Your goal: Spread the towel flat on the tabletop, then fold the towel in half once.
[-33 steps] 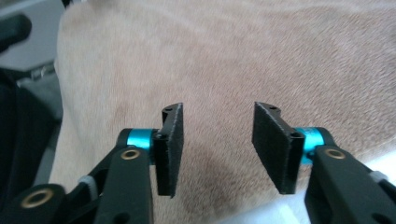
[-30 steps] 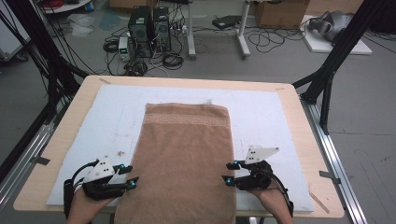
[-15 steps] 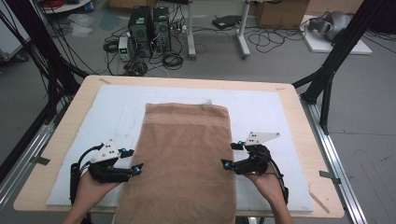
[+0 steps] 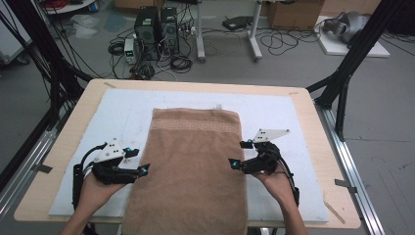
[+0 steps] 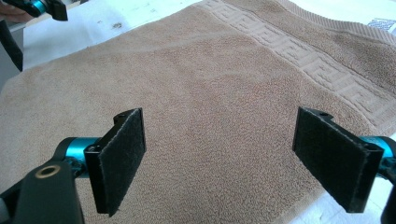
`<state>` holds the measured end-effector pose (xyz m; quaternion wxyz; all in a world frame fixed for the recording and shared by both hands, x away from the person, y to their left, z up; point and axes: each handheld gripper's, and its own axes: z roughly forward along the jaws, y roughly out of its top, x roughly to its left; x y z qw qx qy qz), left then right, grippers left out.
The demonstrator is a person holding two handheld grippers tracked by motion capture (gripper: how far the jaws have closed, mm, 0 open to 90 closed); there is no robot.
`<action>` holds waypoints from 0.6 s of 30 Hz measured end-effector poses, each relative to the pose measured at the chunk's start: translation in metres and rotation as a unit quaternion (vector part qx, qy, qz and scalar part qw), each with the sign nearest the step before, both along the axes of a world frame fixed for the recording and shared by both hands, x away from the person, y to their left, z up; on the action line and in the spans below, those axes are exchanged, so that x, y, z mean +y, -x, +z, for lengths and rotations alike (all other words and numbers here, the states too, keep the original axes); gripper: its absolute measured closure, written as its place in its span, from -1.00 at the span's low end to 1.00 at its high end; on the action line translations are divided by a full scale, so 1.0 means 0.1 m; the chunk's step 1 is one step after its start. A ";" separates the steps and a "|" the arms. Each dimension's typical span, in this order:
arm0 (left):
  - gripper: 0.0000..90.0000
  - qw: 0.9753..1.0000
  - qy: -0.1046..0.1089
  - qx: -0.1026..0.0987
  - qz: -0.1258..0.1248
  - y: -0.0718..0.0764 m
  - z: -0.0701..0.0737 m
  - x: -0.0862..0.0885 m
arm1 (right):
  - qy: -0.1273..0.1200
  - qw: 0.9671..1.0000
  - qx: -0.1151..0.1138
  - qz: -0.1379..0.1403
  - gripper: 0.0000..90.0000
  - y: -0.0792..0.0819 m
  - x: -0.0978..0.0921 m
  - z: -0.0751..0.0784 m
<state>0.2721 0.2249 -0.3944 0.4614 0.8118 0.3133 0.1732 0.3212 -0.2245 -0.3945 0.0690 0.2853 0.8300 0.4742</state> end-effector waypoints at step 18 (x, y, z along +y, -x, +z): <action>-0.27 1.000 0.000 0.004 0.009 -0.11 0.03 0.04 | 0.013 1.000 -0.003 0.004 -0.63 -0.01 -0.01 0.02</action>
